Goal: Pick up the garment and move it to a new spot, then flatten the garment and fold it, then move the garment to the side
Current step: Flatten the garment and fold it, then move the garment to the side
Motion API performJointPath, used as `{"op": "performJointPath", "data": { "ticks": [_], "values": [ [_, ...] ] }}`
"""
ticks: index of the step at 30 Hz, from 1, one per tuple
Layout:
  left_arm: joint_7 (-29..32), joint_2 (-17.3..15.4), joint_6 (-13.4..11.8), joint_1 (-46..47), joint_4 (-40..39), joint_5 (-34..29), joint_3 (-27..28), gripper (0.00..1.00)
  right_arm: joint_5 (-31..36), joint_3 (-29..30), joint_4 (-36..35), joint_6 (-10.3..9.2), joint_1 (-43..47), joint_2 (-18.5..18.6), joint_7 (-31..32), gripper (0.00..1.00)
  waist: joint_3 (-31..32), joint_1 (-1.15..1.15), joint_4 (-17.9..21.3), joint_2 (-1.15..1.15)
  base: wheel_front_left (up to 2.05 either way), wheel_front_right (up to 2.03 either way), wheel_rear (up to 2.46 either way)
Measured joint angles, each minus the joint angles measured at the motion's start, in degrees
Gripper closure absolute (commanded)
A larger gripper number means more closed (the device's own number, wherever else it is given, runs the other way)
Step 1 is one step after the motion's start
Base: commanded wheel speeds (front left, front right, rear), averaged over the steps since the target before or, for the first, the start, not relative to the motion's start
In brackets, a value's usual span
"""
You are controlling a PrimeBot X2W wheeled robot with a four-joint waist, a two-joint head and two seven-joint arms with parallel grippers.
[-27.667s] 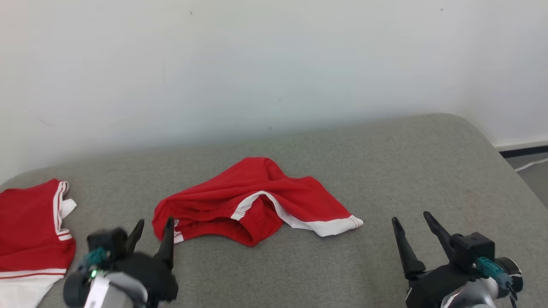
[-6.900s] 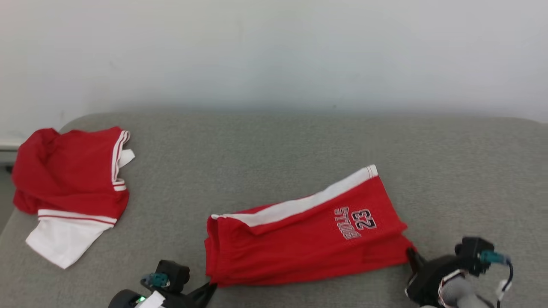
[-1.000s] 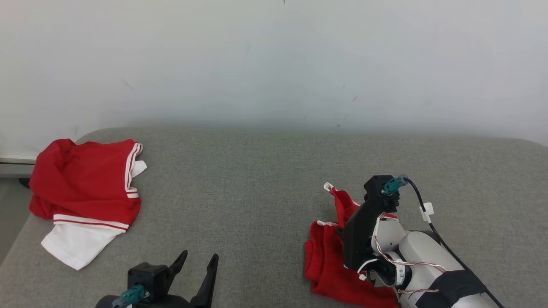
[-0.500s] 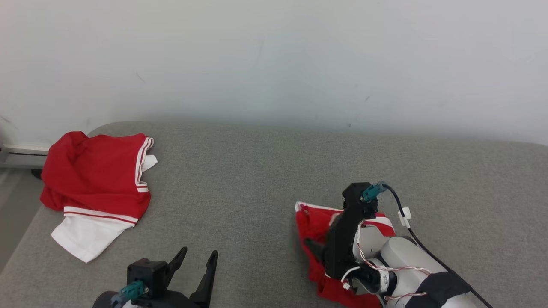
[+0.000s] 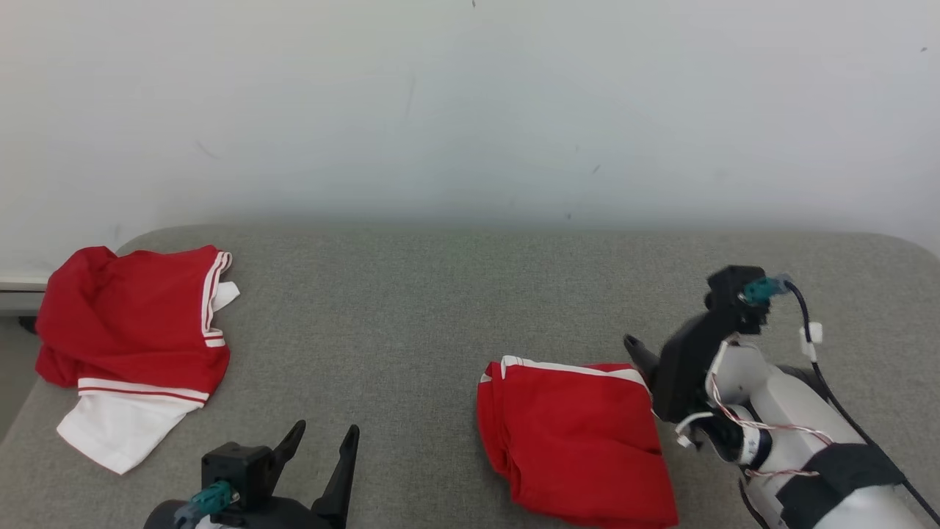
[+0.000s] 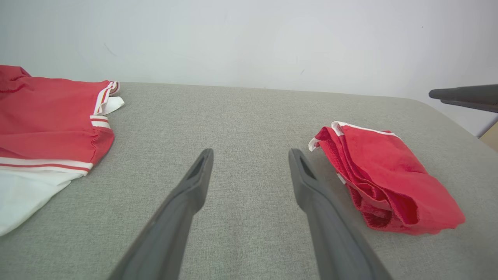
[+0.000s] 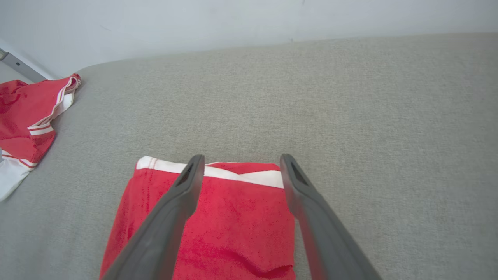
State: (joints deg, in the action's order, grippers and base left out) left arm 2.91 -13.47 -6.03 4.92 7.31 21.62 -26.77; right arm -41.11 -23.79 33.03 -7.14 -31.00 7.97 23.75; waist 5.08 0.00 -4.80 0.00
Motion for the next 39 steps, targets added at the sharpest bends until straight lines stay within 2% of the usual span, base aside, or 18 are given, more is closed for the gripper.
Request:
{"op": "performJointPath", "data": {
  "ticks": [3, 5, 14, 22, 28, 29, 30, 31, 32, 33, 39],
  "values": [
    [-0.37, 0.03, -0.02, -0.13, -0.43, 0.00, 0.01, 0.00, 0.74, 1.30, 1.32, -0.19, 3.08, 3.22, -0.15, 0.00, 0.19, 0.00, 0.55, 0.00, 0.00, 0.00, 0.00],
    [-0.42, 0.00, -0.02, -0.24, -0.80, 0.00, 0.03, 0.00, 1.26, 1.64, 2.44, -0.19, 5.65, 3.85, -0.05, 0.00, 0.20, 0.00, 0.85, 0.00, 0.00, 0.00, 0.00],
    [-0.33, -0.09, -0.04, 0.00, -1.47, -0.44, -0.43, 0.00, -1.14, 3.87, 5.12, -0.19, 8.54, 0.27, 0.30, 0.00, -1.24, 0.00, 0.96, 0.00, 0.00, 0.00, 0.00],
    [0.43, 0.13, 0.04, 0.36, -1.57, -0.52, -1.49, 0.00, -1.10, 8.43, 10.07, -0.19, 8.73, -0.81, 0.19, 0.00, -2.62, 0.00, -1.10, 0.01, 0.00, 0.00, 0.00],
    [0.60, 0.35, 0.05, 0.79, -1.42, -0.52, -1.55, 0.00, -1.25, 9.67, 11.89, -0.19, 8.06, -1.92, 0.45, 0.00, -3.47, 0.00, -2.69, 0.00, 0.00, 0.00, 0.00],
    [0.60, 0.36, 0.05, 1.07, -1.31, -0.52, -1.55, 0.00, -1.25, 9.89, 12.15, -0.19, 7.99, -2.05, 0.45, 0.49, -3.57, 0.00, -2.96, 0.00, 0.00, 0.00, 0.00],
    [0.60, 0.36, 0.04, 1.33, -1.30, -0.52, -1.47, 0.00, -1.25, 10.06, 12.58, -0.19, 7.86, -2.18, 0.46, 0.65, -3.66, 0.00, -3.21, 0.00, 0.00, 0.00, 0.00],
    [0.59, 0.34, 0.05, 1.38, -1.30, -0.52, -1.34, 0.00, -1.25, 10.04, 12.96, -0.19, 7.57, -2.25, 0.54, 0.65, -3.72, 0.00, -3.43, 0.00, 0.00, 0.00, 0.00],
    [0.60, 0.33, 0.05, 1.38, -1.21, -0.52, -1.37, 0.00, -1.25, 10.07, 13.22, -0.19, 7.16, -2.24, 0.55, 0.94, -3.78, 0.00, -3.62, 0.00, 0.00, 0.00, 0.00],
    [0.60, 0.35, 0.05, 1.38, -1.15, -0.52, -1.43, 0.00, -1.24, 10.01, 13.25, -0.19, 6.84, -2.27, 0.85, 1.00, -3.81, 0.00, -3.81, 0.00, 0.00, 0.00, 0.00],
    [0.58, 0.36, 0.05, 1.37, -1.15, -0.52, -1.32, 0.00, 0.11, 8.45, 13.65, -0.19, 5.59, -2.18, 1.36, 1.00, -3.81, 0.00, -4.31, 0.00, 0.00, 0.00, 0.00]
  ]
}}
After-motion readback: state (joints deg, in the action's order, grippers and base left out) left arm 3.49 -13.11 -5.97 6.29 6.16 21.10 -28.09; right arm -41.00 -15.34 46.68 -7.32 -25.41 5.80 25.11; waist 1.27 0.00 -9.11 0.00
